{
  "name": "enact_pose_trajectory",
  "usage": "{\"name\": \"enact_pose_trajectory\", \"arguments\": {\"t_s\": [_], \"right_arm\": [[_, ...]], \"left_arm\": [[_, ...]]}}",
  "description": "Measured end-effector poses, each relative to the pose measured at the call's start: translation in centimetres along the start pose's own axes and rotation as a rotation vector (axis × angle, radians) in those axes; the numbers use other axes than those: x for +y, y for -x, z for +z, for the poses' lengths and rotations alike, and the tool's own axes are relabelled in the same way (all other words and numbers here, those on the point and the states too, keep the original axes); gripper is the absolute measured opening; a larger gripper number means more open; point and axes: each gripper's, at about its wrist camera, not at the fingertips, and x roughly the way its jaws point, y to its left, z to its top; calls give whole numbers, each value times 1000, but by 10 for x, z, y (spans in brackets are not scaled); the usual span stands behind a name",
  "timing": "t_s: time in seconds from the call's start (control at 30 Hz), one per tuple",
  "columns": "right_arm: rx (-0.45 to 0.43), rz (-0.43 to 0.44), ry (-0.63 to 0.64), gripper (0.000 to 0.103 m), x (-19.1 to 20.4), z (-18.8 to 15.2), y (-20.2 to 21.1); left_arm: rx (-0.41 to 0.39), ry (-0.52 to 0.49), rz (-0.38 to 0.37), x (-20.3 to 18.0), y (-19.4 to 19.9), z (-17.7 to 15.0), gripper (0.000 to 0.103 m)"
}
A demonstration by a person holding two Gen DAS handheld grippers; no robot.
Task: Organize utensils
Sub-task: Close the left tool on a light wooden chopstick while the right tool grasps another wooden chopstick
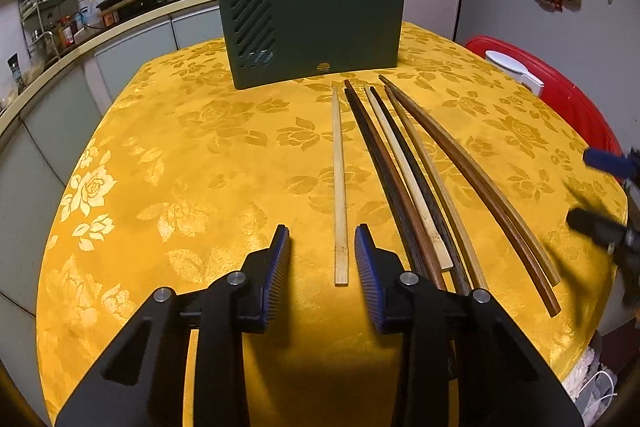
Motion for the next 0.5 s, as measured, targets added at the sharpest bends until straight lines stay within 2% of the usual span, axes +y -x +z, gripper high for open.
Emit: {"name": "enact_pose_trajectory", "arguments": {"t_s": [0.17, 0.23, 0.5], "right_arm": [[25, 22, 11, 84, 9, -11, -3], [39, 19, 29, 79, 13, -15, -6], [37, 49, 34, 78, 18, -18, -3]], "left_arm": [[-7, 8, 3, 1, 2, -3, 33], [-7, 10, 2, 2, 3, -3, 33], [-10, 12, 6, 1, 4, -5, 33]]}}
